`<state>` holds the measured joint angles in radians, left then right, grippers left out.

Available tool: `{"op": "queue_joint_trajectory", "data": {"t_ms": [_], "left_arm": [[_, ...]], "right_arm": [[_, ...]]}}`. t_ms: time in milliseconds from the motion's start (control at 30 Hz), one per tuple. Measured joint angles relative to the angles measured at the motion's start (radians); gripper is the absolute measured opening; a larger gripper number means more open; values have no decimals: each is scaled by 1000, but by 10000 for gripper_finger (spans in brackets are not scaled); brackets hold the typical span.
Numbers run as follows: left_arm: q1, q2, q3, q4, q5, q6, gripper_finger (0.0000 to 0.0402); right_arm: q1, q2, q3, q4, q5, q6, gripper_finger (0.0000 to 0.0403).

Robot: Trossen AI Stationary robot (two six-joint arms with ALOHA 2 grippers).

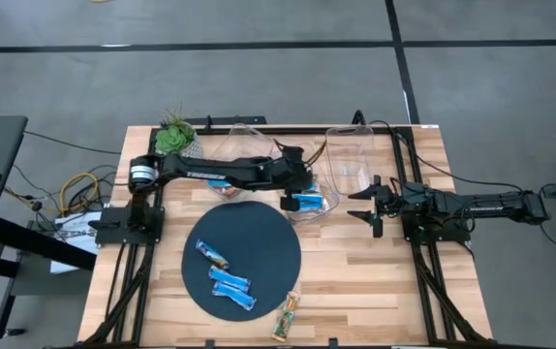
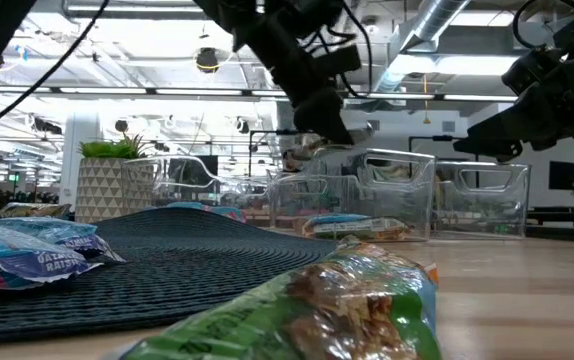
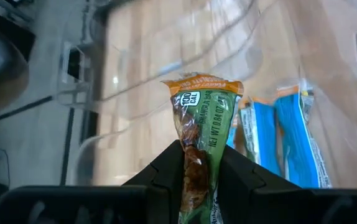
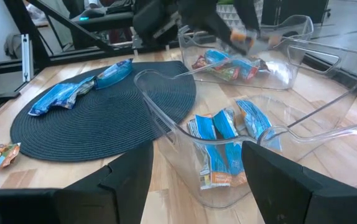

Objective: Pick and place Granola Bars by type
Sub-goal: Put the yellow granola bar into the middle transparent bin

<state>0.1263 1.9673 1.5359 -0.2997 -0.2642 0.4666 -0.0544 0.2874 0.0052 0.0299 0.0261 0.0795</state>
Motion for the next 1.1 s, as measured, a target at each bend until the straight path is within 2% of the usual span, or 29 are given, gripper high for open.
{"op": "queue_joint_trajectory", "data": {"t_ms": [267, 567, 700, 900, 1100], "left_arm": [[-9, 84, 100, -111, -5, -25, 81], [-10, 84, 100, -136, -36, -80, 158], [-20, 84, 100, -133, -39, -72, 180], [-61, 68, 121, -132, -43, -36, 183], [-143, 35, 161, -171, -109, -28, 174]], "right_arm": [[0, 0, 0, 0, 0, 0, 240], [0, 0, 0, 0, 0, 0, 240], [0, 0, 0, 0, 0, 0, 240], [0, 0, 0, 0, 0, 0, 240], [0, 0, 0, 0, 0, 0, 240]]}}
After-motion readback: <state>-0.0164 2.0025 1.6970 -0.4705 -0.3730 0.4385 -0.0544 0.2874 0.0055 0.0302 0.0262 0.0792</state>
